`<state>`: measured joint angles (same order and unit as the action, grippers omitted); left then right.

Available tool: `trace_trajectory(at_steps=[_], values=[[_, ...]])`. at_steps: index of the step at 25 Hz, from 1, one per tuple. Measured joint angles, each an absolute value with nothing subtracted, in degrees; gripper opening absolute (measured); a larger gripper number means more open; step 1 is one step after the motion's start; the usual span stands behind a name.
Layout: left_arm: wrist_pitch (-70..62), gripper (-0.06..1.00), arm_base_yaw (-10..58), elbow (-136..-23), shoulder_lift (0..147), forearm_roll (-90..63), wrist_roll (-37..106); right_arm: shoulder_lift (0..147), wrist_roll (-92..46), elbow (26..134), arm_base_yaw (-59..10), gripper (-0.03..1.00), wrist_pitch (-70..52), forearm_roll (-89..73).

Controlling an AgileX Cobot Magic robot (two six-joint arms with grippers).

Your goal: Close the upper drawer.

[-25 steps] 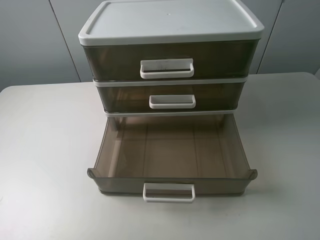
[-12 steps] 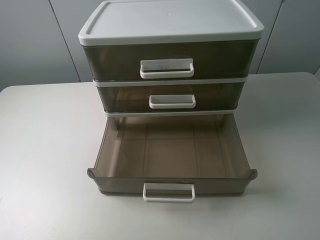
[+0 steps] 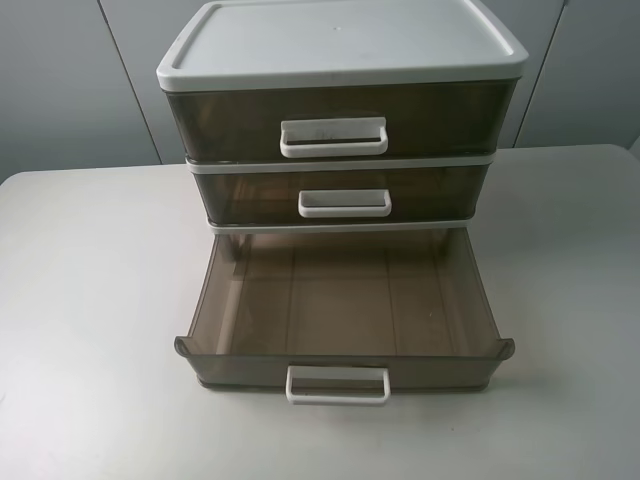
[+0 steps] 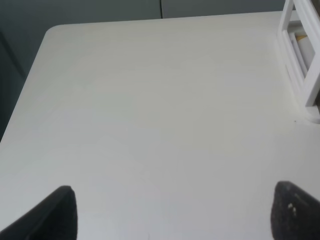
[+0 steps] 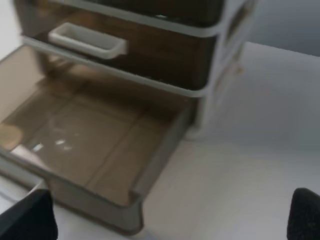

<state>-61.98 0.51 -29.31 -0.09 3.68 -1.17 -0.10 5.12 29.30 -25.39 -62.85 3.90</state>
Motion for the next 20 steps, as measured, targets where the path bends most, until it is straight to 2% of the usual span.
trace_trajectory(at_steps=[4, 8, 12, 20], values=[[-61.98, 0.74, 0.51, -29.31, -0.09, 3.68, -1.17, -0.1, 5.12, 29.3, -10.89, 0.7, -62.85, 3.9], [-61.98, 0.74, 0.51, -29.31, -0.09, 3.68, -1.17, -0.1, 5.12, 29.3, -2.25, 0.7, -62.85, 3.9], [-61.98, 0.74, 0.51, -29.31, -0.09, 3.68, -1.17, -0.1, 5.12, 29.3, 0.49, 0.7, -62.85, 3.79], [-61.98, 0.74, 0.51, -29.31, -0.09, 3.68, -1.17, -0.1, 5.12, 29.3, 0.6, 0.7, -62.85, 3.67]])
